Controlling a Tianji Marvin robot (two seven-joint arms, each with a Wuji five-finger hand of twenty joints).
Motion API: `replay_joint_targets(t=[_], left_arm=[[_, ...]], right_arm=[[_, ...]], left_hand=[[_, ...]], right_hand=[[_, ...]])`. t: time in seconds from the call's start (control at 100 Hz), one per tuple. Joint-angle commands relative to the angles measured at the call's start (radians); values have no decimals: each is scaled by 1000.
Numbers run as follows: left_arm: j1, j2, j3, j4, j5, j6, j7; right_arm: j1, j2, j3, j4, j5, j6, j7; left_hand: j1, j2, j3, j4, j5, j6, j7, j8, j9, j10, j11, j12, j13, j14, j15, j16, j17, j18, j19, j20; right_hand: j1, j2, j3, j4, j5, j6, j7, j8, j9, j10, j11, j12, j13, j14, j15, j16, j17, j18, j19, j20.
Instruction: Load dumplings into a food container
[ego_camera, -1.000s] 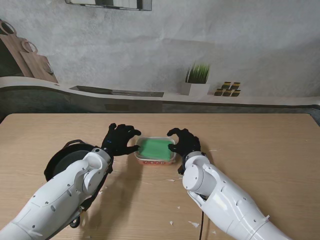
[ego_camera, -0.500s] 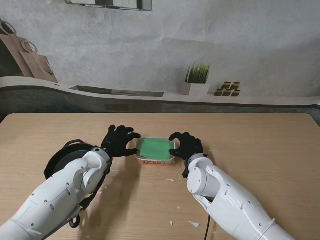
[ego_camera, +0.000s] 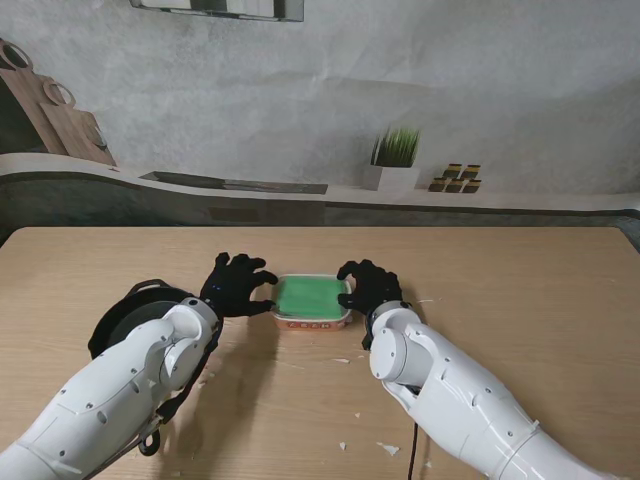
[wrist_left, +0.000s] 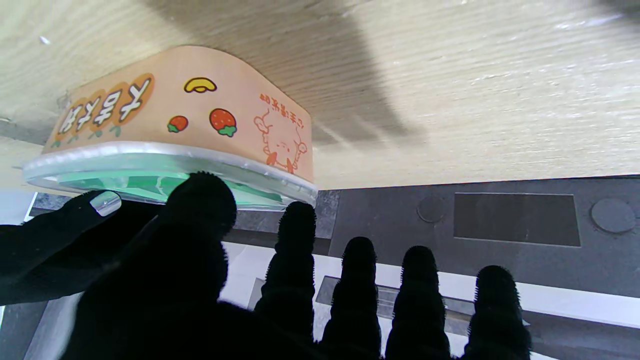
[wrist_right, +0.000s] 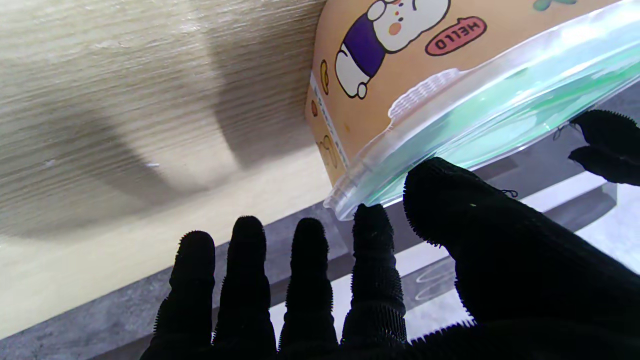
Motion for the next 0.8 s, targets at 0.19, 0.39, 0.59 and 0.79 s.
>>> replay_joint_targets(t=[0.19,0.39,0.59,0.79], left_arm=[[1,1,6,7,3,2,-9],[-14,6,28,17,15,8,-31],[-17,6,33,20,13,12,-34],[-19,7,35,19,14,14,-41]], right_arm=[[2,-6,-8,29,-16,-22,5],[-10,-10,4,43,-15,-38,-29],[-39,1,40,30,-37,-112,-58],[-72,23,66,-15,-66,-121,-27]], left_hand=[[1,-47,25,27,29,-28,33,24,-25,-28,-9,-4,-29,-9,-24,-1,-10,-10,-46,24],[-19,-82,50,28,17,-39,12,15,-26,-35,-26,-13,-30,-11,-31,-3,-9,-11,-48,26],[-32,-81,60,25,39,-36,14,12,-25,-35,-28,-11,-30,-9,-32,-2,-9,-10,-52,26],[-39,-76,56,23,41,-27,13,12,-25,-35,-28,-9,-29,-10,-33,-2,-9,-10,-53,26]], right_hand=[[23,-49,46,35,26,-12,-21,-21,-24,13,30,11,8,-50,2,7,1,-12,33,-18],[16,-41,-17,30,-34,-74,-31,-29,-24,52,-64,-31,-20,-31,14,13,-14,-21,34,-32],[-10,-77,-67,17,-32,-171,-58,-43,-21,56,-120,-51,-27,-30,19,13,-21,-22,28,-33],[-25,-92,-87,9,-3,-108,-38,-24,-18,56,-141,-57,-33,-36,13,10,-27,-21,16,-35]])
